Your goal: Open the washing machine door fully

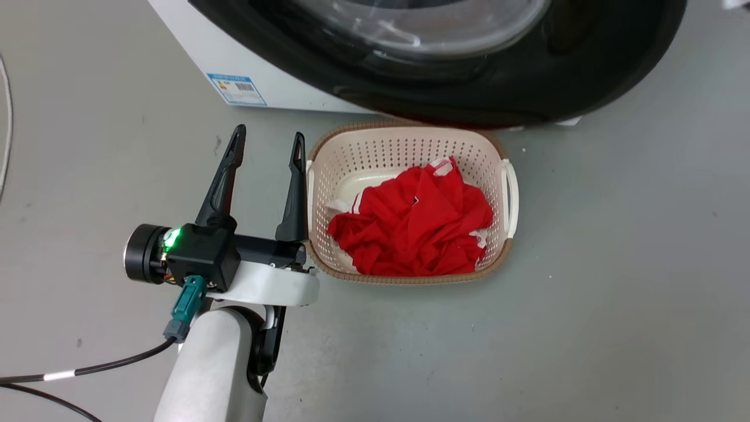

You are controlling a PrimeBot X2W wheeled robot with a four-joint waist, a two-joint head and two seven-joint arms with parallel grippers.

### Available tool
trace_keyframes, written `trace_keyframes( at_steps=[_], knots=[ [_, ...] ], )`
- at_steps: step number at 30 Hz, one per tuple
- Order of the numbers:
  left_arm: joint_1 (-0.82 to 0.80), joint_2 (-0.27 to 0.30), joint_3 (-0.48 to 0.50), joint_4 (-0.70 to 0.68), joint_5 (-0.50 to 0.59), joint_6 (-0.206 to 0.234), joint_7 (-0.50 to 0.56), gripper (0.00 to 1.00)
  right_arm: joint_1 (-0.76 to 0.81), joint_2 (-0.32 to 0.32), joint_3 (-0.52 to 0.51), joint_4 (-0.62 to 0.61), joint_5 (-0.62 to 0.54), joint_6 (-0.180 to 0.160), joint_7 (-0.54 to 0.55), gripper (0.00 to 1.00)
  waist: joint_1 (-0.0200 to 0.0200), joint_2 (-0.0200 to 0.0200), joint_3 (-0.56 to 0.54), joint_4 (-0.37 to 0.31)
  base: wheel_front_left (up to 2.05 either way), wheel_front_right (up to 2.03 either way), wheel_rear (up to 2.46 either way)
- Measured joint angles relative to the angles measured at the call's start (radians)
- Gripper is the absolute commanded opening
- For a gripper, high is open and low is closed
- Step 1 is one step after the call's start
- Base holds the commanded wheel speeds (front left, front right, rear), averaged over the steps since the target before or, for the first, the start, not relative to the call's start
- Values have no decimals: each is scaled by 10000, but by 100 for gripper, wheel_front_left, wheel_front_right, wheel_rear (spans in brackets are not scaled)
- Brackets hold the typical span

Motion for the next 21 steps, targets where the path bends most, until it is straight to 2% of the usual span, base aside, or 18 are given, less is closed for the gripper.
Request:
trace_keyframes(
  at_steps=[6, 21],
  knots=[
    [291, 0, 117, 134, 82, -44, -2, 100, 1077, 109, 46, -694, 311, 0, 656, 0, -1, 0, -643, -33, 0, 0, 0],
    [1490, 2, 512, 435, 228, -251, 0, 100, 4198, 899, 560, -3035, 928, -2, 1802, 0, -1, 0, -2467, -117, 0, 0, 0]
  ],
)
